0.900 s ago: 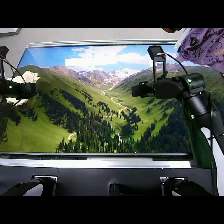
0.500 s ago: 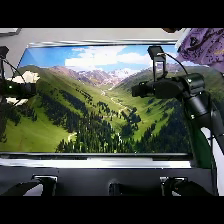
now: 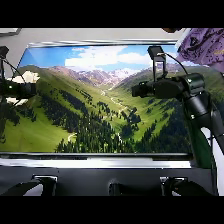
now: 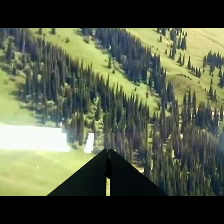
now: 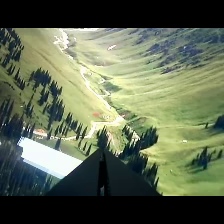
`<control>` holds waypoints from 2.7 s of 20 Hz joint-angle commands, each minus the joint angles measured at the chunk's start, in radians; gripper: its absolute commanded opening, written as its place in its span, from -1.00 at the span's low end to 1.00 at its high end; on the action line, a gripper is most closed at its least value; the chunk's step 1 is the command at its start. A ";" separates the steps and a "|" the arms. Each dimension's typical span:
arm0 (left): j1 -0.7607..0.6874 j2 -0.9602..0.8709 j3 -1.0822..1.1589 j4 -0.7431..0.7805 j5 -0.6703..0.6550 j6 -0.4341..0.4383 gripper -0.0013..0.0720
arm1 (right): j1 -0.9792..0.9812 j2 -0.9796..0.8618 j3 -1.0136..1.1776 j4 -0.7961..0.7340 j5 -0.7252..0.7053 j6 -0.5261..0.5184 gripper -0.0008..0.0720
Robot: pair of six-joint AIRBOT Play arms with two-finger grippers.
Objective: Fold the clothes and pants, and hang the long-sleeved shirts on hangers.
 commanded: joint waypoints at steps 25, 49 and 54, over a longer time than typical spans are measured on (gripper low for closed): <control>0.459 -0.941 0.402 0.238 0.593 -0.233 0.88 | 0.001 0.000 0.001 -0.001 0.000 0.000 -0.90; -0.708 -0.083 -0.297 -0.132 0.286 -0.651 -0.93 | 0.001 0.000 0.001 -0.001 0.000 0.000 -0.90; -0.737 -0.122 -0.369 -0.175 0.396 -0.708 0.35 | 0.001 0.000 0.001 0.000 0.002 0.001 -0.90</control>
